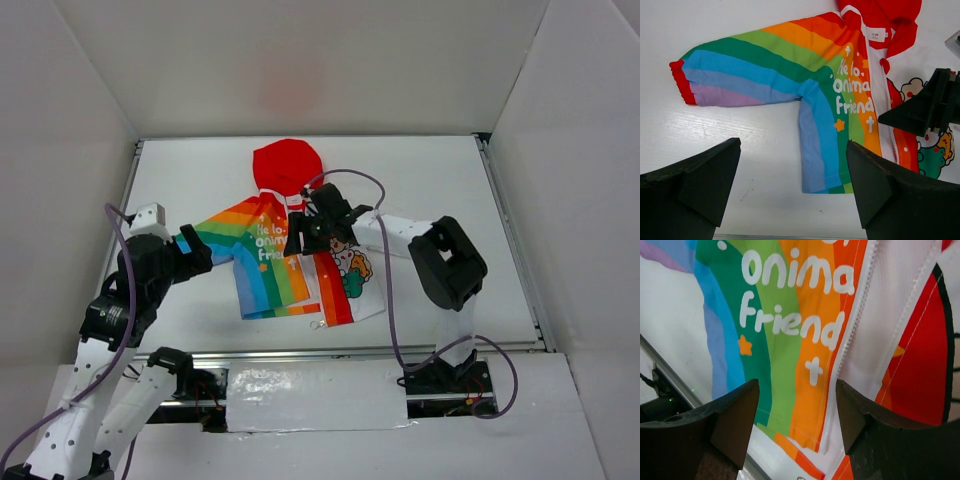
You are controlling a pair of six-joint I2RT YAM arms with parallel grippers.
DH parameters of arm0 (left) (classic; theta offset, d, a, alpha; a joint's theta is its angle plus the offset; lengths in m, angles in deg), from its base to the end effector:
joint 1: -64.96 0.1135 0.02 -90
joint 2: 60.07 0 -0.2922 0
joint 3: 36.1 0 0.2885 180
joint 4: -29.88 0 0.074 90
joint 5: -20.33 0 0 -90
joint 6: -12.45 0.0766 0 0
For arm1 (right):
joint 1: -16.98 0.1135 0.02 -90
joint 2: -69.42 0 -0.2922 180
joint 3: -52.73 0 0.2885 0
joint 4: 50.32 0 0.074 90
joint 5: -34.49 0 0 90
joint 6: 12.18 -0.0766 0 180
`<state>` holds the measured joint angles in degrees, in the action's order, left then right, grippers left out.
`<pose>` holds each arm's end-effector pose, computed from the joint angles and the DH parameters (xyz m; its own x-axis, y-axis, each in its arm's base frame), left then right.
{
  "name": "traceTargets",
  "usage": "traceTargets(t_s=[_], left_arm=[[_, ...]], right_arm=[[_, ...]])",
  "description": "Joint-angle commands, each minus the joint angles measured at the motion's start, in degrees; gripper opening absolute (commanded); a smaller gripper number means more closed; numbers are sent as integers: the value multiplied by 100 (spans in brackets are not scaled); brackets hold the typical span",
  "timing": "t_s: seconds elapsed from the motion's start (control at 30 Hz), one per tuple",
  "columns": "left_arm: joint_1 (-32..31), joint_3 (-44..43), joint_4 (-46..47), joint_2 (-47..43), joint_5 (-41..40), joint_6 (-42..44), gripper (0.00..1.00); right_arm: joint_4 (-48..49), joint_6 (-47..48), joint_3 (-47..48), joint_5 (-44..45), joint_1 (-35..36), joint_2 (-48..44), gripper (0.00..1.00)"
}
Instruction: Zip up the jacket
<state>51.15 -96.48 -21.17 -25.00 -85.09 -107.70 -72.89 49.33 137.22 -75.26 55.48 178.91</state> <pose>0.1746 -0.0220 0.3405 -0.3634 -0.4093 -0.8369 -0.2140 0.9110 -0.3526 0.3576 0.3175 0.1592 -0.8723 -0.1202 -0.4740 -0.3962 0.7418 0.5410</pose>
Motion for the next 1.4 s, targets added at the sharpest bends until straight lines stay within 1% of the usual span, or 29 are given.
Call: traceTargets(t_s=[0.0,0.17,0.3,0.33,0.4,0.43,0.5,0.53,0.77,0.8,0.87,0.9,0.97,1.0,1.03,1.07,1.17,1.2,1.23,1.27,1.33,1.37], left_arm=[[-26,-84,275,-9,188,150,99],[-26,-75,301,-70,259,176,99],[-26,-66,328,-79,320,194,99],[-26,-66,319,-79,329,194,99],[-26,-57,336,-88,355,203,99],[-26,-66,328,-97,364,211,99],[-26,-58,336,-105,373,211,99],[-26,-66,336,-106,373,211,99],[-26,-57,345,-105,399,220,99],[-35,-57,354,-97,399,220,99],[-26,-57,345,-88,408,220,99],[-26,-57,354,-88,408,220,99],[-26,-49,354,-79,408,229,99],[-26,-57,345,-71,417,229,99],[-35,-57,345,-70,417,229,99],[-26,-75,336,-79,426,246,99],[-26,-75,406,-175,723,317,99],[-26,-58,450,-219,1003,317,99],[-26,-49,477,-281,1154,239,99],[-26,-31,486,-307,1469,151,98],[-26,91,573,-334,1865,-129,95],[-35,153,591,-317,2067,-236,93]], right_arm=[[177,107,371,-108,26,248,70],[134,37,468,-3,26,511,71],[265,-25,275,-72,17,512,71],[309,-51,214,-256,26,503,68],[467,-95,73,-467,26,520,67],[511,-130,29,-564,17,538,62],[678,-183,-112,-661,17,538,56],[740,-209,-164,-688,17,512,56],[819,-341,-323,-645,-18,485,43],[889,-385,-349,-662,-35,485,38],[986,-447,-437,-741,-53,494,34],[1030,-499,-463,-872,-62,512,27],[1196,-561,-542,-987,-80,520,18],[1302,-596,-569,-1022,-80,512,6],[1338,-675,-595,-1074,-97,503,1],[1373,-728,-639,-1101,-97,486,0],[1776,-1043,-902,-1294,-88,231,0],[2169,-1192,-999,-1364,-88,135,0],[2460,-1603,-1287,-1522,-88,-84,0],[3116,-1851,-1420,-1610,-88,-190,0],[3700,-2299,-1745,-1786,-80,-401,0],[4172,-2719,-1816,-1874,-71,-446,0]])
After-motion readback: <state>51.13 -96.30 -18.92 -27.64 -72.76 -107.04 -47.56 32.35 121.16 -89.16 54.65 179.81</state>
